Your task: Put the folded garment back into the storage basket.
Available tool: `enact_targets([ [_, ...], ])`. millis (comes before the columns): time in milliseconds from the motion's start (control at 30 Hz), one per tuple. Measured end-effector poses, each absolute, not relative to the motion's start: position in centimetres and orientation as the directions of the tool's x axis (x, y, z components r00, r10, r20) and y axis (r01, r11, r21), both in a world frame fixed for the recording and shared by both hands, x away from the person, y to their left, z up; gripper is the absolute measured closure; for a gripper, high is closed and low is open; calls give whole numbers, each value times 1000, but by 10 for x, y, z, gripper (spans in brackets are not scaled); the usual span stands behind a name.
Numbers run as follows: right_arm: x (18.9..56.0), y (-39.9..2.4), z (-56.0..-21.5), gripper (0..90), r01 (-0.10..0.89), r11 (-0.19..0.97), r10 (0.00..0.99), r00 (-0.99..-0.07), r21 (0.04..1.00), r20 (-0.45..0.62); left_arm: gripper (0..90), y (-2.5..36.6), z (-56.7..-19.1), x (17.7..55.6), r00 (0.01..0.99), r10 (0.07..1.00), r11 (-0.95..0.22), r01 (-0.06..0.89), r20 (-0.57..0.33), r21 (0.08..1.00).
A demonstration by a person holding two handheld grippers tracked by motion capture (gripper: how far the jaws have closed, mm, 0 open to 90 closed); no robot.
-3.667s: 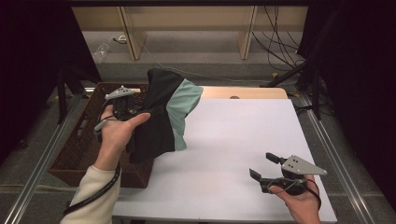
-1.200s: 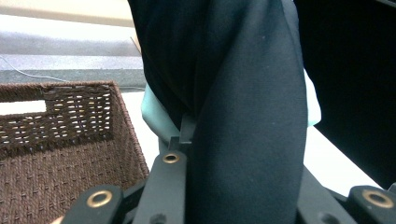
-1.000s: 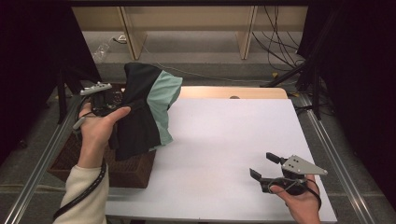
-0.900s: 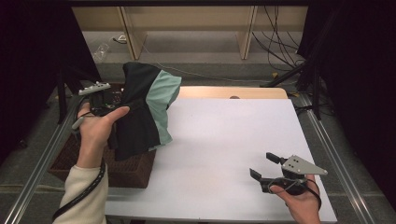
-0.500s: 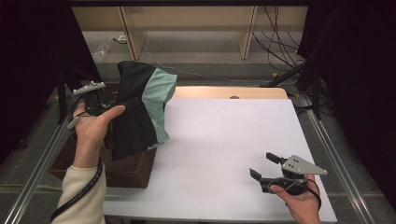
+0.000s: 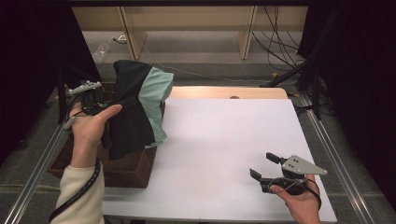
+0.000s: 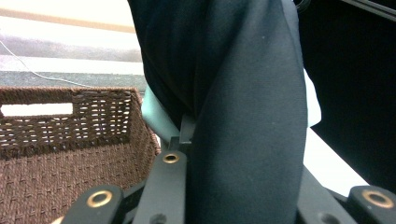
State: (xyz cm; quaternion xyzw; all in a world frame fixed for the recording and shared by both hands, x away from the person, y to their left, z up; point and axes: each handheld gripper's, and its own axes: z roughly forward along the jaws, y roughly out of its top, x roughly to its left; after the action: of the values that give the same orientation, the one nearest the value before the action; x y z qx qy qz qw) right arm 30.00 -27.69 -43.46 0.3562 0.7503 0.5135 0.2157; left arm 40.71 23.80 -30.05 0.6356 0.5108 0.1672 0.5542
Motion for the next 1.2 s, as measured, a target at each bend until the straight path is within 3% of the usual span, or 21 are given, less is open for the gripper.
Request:
enact_targets([
  [1200, 300, -277, -435, 164, 315, 219, 756, -653, 923, 43, 757, 252, -298, 406, 389, 847, 164, 458, -363, 874],
])
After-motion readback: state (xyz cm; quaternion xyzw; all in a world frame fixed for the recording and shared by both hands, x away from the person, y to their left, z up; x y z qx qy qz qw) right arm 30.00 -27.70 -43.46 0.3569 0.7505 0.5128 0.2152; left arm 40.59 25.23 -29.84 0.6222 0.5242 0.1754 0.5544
